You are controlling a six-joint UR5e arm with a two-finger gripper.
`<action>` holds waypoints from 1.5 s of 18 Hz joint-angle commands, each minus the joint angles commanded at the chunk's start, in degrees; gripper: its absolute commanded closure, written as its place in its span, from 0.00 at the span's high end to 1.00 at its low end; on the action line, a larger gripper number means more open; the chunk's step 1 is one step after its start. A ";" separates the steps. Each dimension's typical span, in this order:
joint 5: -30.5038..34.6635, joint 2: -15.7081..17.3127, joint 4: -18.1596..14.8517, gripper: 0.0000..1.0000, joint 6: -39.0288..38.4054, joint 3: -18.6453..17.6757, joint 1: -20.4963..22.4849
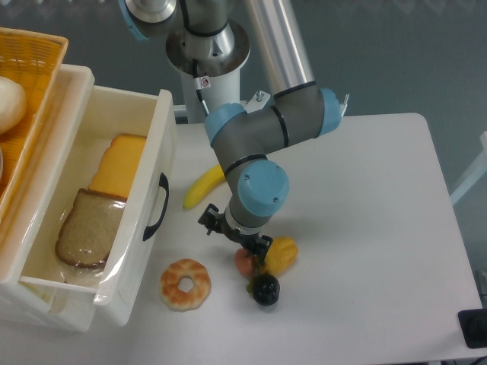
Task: Pick up the egg
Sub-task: 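Lower the open gripper around the brown egg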
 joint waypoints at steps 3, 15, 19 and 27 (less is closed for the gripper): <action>0.09 -0.17 0.00 1.00 -0.09 0.53 0.36; 0.00 -1.84 0.00 1.00 -0.61 2.38 1.32; -0.26 -2.11 -0.09 1.00 -2.63 2.03 1.06; -0.26 -2.28 -0.09 1.00 -3.69 0.62 0.00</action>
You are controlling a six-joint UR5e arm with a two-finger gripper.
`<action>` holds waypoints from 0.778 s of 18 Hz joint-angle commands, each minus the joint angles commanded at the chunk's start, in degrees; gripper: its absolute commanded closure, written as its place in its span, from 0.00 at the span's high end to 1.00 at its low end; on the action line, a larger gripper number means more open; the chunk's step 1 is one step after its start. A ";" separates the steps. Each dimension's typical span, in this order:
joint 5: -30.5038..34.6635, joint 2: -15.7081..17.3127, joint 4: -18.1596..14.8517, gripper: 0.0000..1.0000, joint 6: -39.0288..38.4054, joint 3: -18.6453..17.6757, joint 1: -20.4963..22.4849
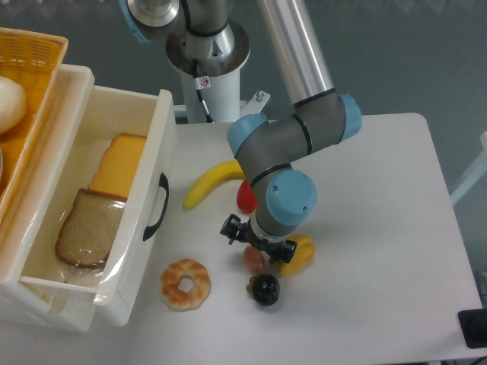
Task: Pick up the egg
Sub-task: 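Lower the open gripper around the brown egg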
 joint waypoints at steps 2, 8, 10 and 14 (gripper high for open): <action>0.00 0.00 0.09 1.00 0.00 0.00 0.00; 0.17 -0.17 0.26 1.00 0.44 -0.97 0.00; 0.09 -0.35 0.96 1.00 0.44 -0.79 0.09; 0.09 -0.62 1.58 1.00 0.35 -0.62 0.00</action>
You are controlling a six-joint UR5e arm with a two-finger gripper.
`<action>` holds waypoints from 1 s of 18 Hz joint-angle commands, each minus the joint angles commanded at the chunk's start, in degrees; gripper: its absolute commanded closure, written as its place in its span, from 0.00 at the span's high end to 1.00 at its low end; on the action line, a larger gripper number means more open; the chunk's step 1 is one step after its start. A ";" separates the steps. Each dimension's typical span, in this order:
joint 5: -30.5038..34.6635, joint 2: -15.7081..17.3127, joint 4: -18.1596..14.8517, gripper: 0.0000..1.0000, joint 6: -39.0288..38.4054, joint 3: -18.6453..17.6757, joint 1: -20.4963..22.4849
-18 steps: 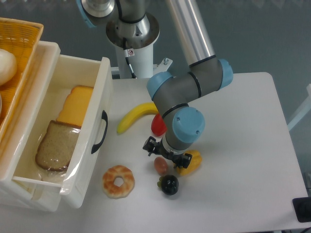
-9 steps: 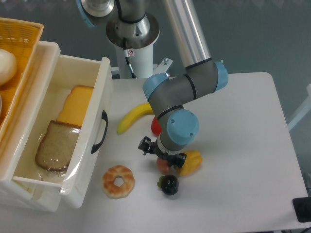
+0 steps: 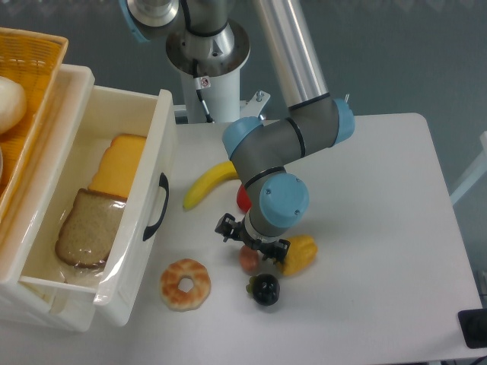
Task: Pick up the egg
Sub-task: 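Lower the open gripper around the brown egg, then close the gripper fingers on the brown egg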
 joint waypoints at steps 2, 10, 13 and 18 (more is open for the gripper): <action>0.00 -0.17 0.18 1.00 -0.35 0.26 0.00; -0.09 -0.88 1.40 1.00 -3.25 0.70 -0.88; 0.00 -0.88 1.50 1.00 -3.25 0.70 -0.88; 0.00 -0.97 1.58 0.97 -2.81 0.70 -0.88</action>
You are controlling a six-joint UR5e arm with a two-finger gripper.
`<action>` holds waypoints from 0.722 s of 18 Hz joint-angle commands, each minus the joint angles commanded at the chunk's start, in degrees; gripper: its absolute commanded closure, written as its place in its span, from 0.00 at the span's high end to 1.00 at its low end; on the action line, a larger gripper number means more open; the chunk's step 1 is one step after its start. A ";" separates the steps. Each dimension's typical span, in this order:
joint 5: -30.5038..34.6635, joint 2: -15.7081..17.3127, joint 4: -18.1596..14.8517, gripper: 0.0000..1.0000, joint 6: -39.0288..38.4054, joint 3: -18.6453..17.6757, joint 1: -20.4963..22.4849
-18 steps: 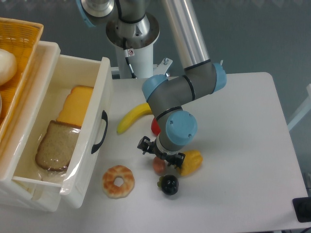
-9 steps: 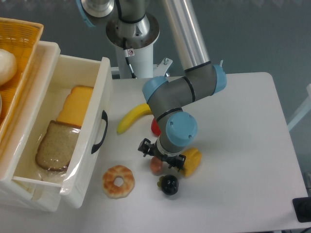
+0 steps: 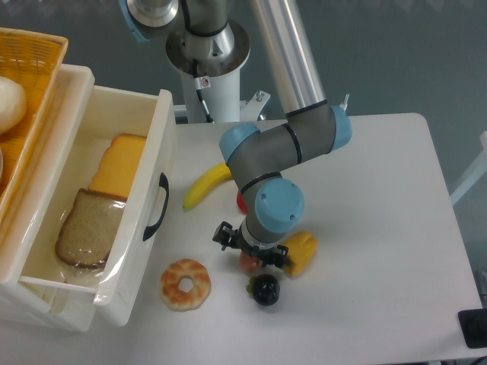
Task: Pick up the egg
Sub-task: 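Close the gripper fingers on the brown egg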
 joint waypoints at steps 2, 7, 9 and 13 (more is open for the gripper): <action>0.09 -0.09 0.00 0.93 0.09 0.00 0.00; 0.18 0.00 0.09 0.85 0.09 -0.18 0.00; 0.26 0.00 0.09 0.78 1.05 -0.26 0.09; 0.35 0.18 0.09 0.69 2.55 -0.88 0.09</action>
